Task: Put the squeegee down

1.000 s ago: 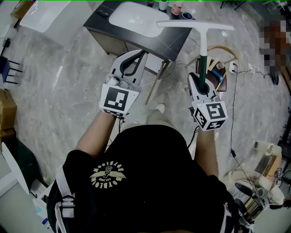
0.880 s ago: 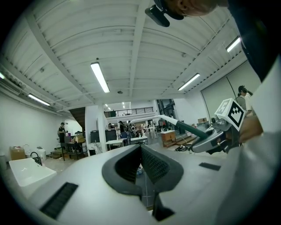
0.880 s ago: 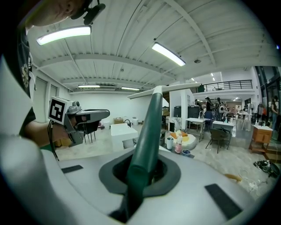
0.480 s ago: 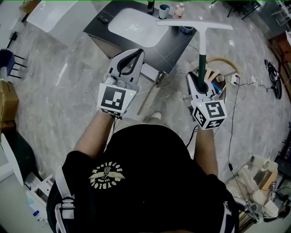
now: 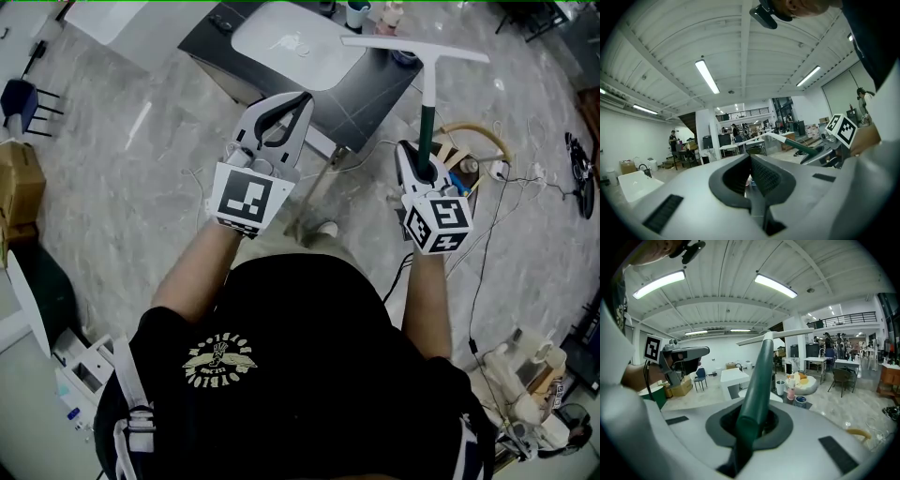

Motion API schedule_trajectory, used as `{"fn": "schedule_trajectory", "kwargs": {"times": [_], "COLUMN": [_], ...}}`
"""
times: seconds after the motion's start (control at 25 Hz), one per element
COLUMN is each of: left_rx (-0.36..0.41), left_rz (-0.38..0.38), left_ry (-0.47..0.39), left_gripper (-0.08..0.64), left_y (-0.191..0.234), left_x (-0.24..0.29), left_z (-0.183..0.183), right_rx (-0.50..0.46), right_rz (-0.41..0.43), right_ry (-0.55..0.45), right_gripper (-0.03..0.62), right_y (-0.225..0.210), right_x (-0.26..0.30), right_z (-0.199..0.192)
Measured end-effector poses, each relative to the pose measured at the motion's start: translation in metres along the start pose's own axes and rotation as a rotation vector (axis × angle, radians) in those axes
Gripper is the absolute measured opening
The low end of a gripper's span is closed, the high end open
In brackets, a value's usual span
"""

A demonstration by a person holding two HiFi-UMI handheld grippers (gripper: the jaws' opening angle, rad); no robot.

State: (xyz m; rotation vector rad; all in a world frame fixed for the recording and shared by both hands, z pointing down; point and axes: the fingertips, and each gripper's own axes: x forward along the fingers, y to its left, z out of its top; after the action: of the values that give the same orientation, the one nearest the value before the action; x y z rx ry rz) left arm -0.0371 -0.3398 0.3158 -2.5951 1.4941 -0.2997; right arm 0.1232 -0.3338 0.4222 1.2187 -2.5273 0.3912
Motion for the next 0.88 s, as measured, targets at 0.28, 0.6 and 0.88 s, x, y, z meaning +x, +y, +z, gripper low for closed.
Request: {"fn": "schedule_trajectory", "kwargs": {"times": [0.28,0.6,0.88], "left_rx": [-0.016,-0.042,-0.071], "left_rz": [-0.049,-0.134,-0.203], "left_ry": [0.027,0.056,0.098], "left_gripper": [0.023,0.023,0.023], "left_y": [0.008,0.029,0.033], "left_x": [0.026,0.076,0.106], "left_z": [-0.021,-0.053,-0.089], "right_rx": [0.039,0.121,0.179], "right_rz": [-0.035,-0.074,-0.112], "right_ry": [0.052,0.138,0.204], "right_gripper": [0.032,0.032,0.032], "right_y": [-0.011,-0.031,-0.044], "right_x": [0.033,0.093,0.136], "right_z": [-0.024,-0.058,-0.092]}}
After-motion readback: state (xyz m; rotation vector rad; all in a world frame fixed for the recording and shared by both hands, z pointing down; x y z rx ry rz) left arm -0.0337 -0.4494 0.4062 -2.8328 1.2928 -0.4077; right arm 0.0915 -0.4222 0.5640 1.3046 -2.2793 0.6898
